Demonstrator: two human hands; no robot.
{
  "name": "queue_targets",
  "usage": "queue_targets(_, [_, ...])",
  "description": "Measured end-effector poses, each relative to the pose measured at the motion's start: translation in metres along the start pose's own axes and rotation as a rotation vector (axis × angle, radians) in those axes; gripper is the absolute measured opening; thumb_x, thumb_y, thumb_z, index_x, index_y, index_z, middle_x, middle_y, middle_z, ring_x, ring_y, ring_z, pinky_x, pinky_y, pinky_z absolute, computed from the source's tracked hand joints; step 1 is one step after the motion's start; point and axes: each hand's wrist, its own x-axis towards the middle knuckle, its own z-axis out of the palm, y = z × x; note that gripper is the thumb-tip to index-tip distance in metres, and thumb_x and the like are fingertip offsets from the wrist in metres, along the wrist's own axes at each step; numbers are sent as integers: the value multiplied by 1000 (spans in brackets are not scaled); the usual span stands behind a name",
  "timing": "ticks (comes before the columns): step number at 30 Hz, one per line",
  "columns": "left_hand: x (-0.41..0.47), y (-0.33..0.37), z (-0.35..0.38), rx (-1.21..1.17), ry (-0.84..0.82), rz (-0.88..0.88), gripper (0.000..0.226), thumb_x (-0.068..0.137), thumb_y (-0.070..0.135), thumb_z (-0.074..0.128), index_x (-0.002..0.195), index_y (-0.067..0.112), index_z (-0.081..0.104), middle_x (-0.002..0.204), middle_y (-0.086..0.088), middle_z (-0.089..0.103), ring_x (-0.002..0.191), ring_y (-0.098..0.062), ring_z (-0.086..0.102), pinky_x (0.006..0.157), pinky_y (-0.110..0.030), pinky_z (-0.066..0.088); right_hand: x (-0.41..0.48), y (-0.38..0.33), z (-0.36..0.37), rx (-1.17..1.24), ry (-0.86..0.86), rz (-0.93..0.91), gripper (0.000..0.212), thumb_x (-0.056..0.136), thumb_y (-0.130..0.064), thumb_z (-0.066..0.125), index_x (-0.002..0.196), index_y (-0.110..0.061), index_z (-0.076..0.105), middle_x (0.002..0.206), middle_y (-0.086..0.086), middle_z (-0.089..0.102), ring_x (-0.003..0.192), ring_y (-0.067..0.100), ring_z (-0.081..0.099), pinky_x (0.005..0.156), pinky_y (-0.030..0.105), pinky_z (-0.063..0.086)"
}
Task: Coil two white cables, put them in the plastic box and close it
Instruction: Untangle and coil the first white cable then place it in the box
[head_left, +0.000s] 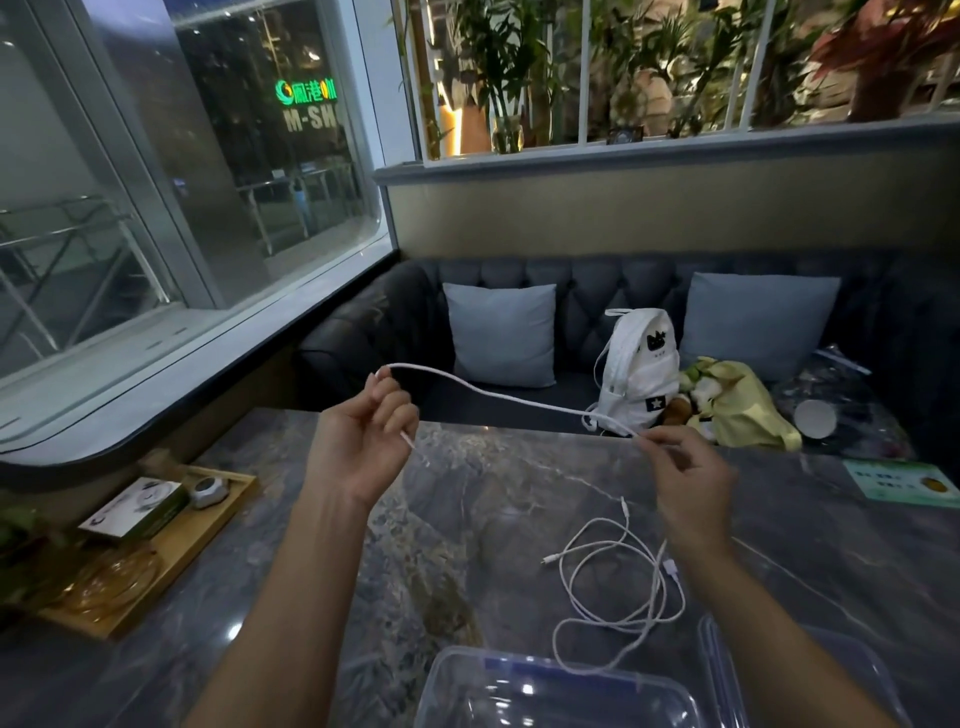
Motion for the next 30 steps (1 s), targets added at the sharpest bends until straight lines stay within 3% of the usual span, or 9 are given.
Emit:
queue_targets(3, [-1,-7,-1,159,-43,17,21,93,8,35,83,12,53,63,6,55,45,-2,42,48,-13,39,-4,-3,3,-384,-164,-312,10,75,2,68,76,-8,66,80,4,63,68,11,59,60,22,45])
queue_targets(7, [-3,-20,-2,563,-8,4,27,98,10,31,81,11,52,53,6,50,38,-2,37,43,-14,38,-9,-15,4,-589,-418,-380,4,81,-4,62,81,-2,65,85,15,64,67,33,63,57,44,52])
queue_targets(10, [-6,-25,-5,774,-8,-26,28,99,11,32,81,9,52,53,5,49,41,-4,40,46,-17,42,-14,-32,5,-554,-538,-566,9,78,-11,64,73,-4,65,73,12,65,58,29,64,48,39,52])
queue_targets(13, [-9,-30,-7,942,-5,-57,28,100,11,32,83,5,54,55,1,61,47,-9,57,52,-20,53,-18,-53,5,-480,-633,-691,11,73,-14,70,69,-6,64,66,8,64,53,24,62,43,31,50])
queue_targets(20, [-22,-49,-3,1188,-154,-315,31,98,7,34,81,1,58,66,-11,71,59,-18,69,63,-26,58,-10,-93,11,-282,-652,-721,28,86,-30,54,79,-5,66,77,8,65,64,23,63,52,38,51])
queue_targets(22, [-26,-50,-4,1184,-216,-372,25,94,4,38,81,1,59,58,-9,68,47,-16,62,49,-22,52,-7,-98,11,-268,-630,-687,28,86,-29,55,80,-5,67,78,7,65,67,22,63,54,40,51])
queue_targets(24, [-29,-48,-7,1050,-294,-441,18,84,4,43,81,1,60,46,-4,56,32,-9,42,36,-16,31,-3,-98,11,-270,-598,-609,21,85,-24,58,81,-5,68,81,6,66,70,22,63,59,43,51])
queue_targets(26, [-31,-44,-10,852,-343,-513,14,79,12,53,79,4,64,41,2,43,29,-4,23,36,-15,17,4,-92,11,-262,-561,-501,15,85,-21,60,82,-7,68,83,4,65,74,20,62,65,46,50])
queue_targets(30, [-35,-40,-12,680,-427,-578,19,71,25,74,77,9,65,41,7,28,36,-6,13,35,-16,15,8,-76,14,-254,-559,-348,13,85,-18,61,83,-7,68,83,5,65,77,19,60,72,46,48])
